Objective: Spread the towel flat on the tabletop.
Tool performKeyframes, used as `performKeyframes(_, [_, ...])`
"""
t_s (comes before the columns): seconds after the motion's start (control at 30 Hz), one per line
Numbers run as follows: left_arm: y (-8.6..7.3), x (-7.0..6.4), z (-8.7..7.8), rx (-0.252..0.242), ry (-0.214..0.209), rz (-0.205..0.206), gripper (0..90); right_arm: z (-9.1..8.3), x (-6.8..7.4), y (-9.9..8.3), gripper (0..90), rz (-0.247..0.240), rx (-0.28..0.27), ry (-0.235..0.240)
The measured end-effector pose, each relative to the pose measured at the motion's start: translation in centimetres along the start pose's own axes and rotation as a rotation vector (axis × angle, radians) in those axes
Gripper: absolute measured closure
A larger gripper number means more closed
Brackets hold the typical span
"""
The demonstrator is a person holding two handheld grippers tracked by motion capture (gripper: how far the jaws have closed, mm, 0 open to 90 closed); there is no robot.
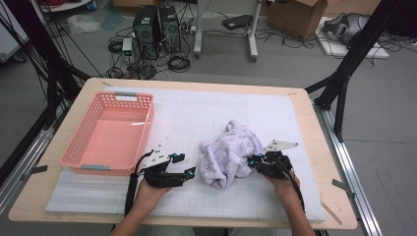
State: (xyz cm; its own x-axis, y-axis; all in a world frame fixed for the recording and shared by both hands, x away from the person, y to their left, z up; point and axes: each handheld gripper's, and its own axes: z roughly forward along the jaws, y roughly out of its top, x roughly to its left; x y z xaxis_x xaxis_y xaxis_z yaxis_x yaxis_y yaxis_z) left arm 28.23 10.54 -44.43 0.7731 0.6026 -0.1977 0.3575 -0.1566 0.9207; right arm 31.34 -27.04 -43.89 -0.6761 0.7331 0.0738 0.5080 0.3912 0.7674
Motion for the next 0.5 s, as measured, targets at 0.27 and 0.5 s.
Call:
performKeyframes(0.27, [0.1, 0.1, -0.3, -0.012, 0.006, -0.012, 33.7, -4.6, 1.6, -2.1, 83.6, -0.077, 0.014, -0.026])
performKeyframes(0.5, [0.1, 0.2, -0.5, -0.023, 0.007, -0.025, 33.7, -8.6, 2.3, -5.5, 82.8, -0.075, 0.053, -0.076])
